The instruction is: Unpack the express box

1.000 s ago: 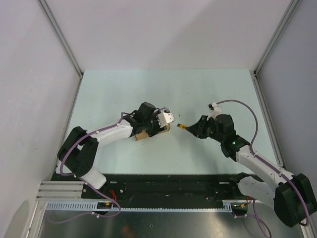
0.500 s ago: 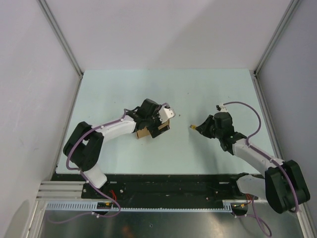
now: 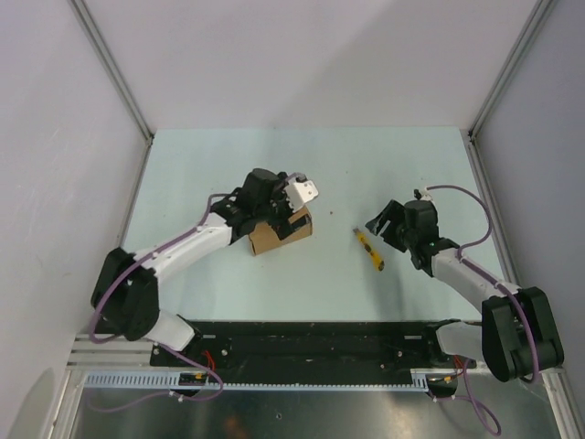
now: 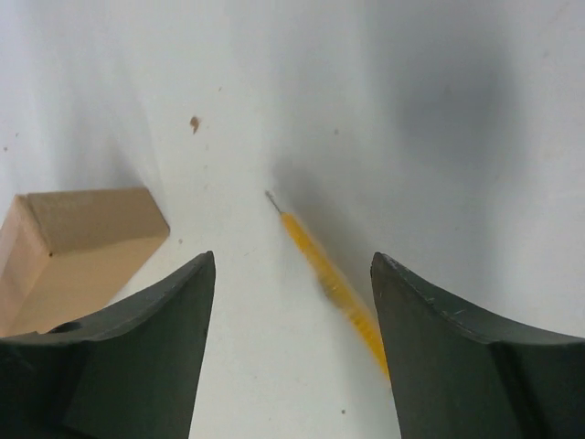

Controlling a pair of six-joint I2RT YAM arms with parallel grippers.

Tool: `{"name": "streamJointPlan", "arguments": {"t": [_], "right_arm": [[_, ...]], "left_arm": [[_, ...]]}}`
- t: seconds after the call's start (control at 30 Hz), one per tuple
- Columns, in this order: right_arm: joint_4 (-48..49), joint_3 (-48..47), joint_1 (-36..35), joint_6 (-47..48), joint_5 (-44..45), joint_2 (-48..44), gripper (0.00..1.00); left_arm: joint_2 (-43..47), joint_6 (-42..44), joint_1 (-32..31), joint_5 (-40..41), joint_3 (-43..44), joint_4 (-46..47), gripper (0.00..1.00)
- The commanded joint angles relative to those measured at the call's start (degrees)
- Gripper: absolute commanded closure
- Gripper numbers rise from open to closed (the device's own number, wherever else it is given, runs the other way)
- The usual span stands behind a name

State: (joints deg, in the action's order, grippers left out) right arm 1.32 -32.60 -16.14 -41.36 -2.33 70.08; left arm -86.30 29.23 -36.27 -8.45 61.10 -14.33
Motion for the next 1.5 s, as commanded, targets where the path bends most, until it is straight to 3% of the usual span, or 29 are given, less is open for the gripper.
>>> {"name": "streamJointPlan", "arguments": {"t": [0.0,0.13,0.23,0.43,0.5,0.6,0.7,0.73,0.8,0.83,0.87,0.9,0.97,1.13,1.3,1.37,1.47], "right_arm": [[-2.89,-2.73,1.99,0.14,2.24,-1.88,0.25],[-7.55,-3.87,3.13,0.23,5.75,-2.93,0.21],[-8.27,-5.71,3.31,0.23,5.49,-3.38,0.20],[-2.92,-11.51,-1.87,3.48,2.95,0.31,0.21],[0.15,-13.71,-3.54,4.88,0.77,2.85,0.27],[3.15,-20.12,-6.17,5.68,-3.11,10.31,0.37],[5.78,-27.50,-9.51,6.82,-4.61,17.79,0.41],[6.49,-29.00,-11.00,7.52,-5.40,21.29,0.43],[6.94,-33.92,-12.15,7.61,-5.76,24.47,0.51],[6.77,-35.59,-12.59,7.79,-6.72,28.05,0.62],[6.33,-39.17,-13.12,7.79,-7.25,29.66,0.65],[5.89,-40.51,-13.47,7.70,-7.77,31.32,0.67],[6.06,-43.93,-14.35,8.75,-9.09,35.53,0.72],[0.88,-51.77,-16.02,12.79,-10.94,43.11,0.74],[-8.14,-57.92,-17.43,17.53,-12.44,48.03,0.75],[-13.25,-61.35,-18.92,19.21,-7.89,48.74,0.79],[-17.57,-61.44,-20.33,21.85,-4.71,47.43,0.80]], "left_arm": [[6.92,-1.98,0.59,-0.61,2.18,1.14,0.00],[10.35,-5.14,0.85,6.85,2.71,1.49,0.00],[12.29,-11.73,2.86,18.09,5.69,1.23,0.00],[17.66,-17.62,8.92,21.62,7.01,1.23,0.00],[19.06,-23.32,10.69,22.69,7.02,1.15,0.00],[21.87,-28.88,12.01,18.31,5.26,0.18,0.00],[25.99,-34.58,12.01,5.59,-0.61,0.18,0.03],[26.88,-35.99,11.93,2.68,-2.46,0.35,0.06],[29.25,-39.77,11.58,-5.68,-8.52,1.05,0.22],[30.13,-40.82,11.14,-7.27,-10.54,1.32,0.28],[30.84,-42.31,10.70,-8.42,-14.39,1.58,0.34],[31.63,-42.68,9.56,-8.86,-16.26,1.93,0.43],[34.00,-43.20,8.33,-8.17,-21.25,2.20,0.50],[35.94,-44.70,7.01,-6.94,-27.17,2.37,0.52],[29.01,-50.14,7.00,-5.97,-26.65,2.20,0.57],[26.64,-51.90,7.00,-3.52,-25.86,2.20,0.64],[24.69,-53.92,7.18,-1.22,-24.63,2.20,0.64]]}}
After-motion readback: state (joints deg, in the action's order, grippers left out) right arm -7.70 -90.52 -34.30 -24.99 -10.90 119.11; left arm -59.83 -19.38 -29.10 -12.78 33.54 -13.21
